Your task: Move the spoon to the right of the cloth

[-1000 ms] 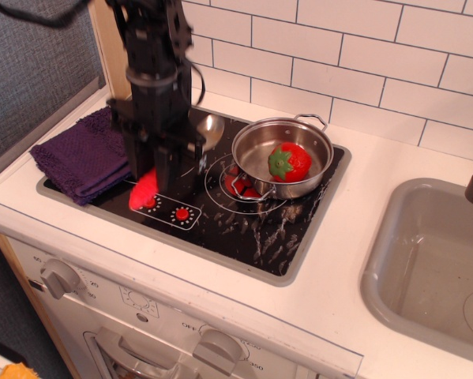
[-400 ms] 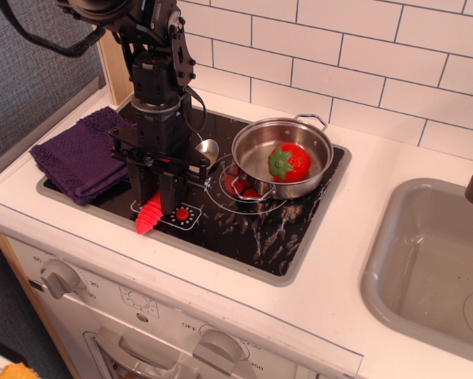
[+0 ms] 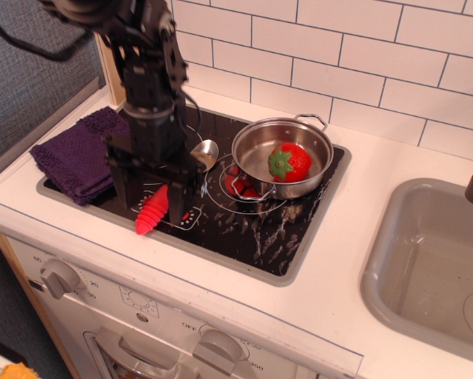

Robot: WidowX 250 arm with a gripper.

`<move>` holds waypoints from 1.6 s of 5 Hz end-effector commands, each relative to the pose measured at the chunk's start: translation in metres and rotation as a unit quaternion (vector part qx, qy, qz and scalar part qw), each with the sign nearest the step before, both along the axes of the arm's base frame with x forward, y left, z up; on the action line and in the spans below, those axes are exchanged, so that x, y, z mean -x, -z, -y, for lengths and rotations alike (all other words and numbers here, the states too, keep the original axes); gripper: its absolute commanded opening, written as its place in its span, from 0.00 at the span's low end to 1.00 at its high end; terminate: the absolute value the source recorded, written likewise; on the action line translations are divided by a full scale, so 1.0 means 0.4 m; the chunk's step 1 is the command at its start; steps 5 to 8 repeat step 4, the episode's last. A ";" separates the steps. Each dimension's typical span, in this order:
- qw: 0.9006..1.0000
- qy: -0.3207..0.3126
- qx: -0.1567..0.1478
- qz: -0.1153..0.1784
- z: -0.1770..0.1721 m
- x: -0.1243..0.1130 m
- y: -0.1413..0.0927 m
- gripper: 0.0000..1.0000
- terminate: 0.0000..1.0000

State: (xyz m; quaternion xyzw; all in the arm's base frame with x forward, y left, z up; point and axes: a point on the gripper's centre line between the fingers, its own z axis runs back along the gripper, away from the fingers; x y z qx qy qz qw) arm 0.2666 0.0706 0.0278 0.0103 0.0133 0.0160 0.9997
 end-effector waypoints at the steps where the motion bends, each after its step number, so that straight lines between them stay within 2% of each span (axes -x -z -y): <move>1: 0.998 -0.002 0.003 0.060 -0.017 0.016 -0.089 1.00 0.00; 2: 0.998 -0.002 -0.015 0.064 -0.018 0.017 -0.084 1.00 0.00; 3: 0.998 -0.002 -0.015 0.064 -0.018 0.017 -0.084 1.00 0.00; 4: 0.998 -0.002 -0.015 0.064 -0.018 0.017 -0.084 1.00 1.00; 8: 0.998 -0.002 -0.015 0.064 -0.018 0.017 -0.084 1.00 1.00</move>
